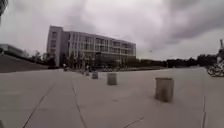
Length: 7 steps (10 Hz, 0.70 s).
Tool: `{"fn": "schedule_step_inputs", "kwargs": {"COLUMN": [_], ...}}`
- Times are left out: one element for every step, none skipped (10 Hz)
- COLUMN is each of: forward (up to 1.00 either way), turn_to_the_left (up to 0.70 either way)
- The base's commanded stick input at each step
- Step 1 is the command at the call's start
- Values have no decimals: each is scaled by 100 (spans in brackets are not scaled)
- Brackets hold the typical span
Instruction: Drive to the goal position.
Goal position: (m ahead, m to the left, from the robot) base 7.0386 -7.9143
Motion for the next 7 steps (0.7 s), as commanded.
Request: {"fn": "schedule_step_inputs", "kwargs": {"forward": [50,50,50,50,50,50,50], "turn_to_the_left": [-50,-39,-20,-2,0,0,0]}}
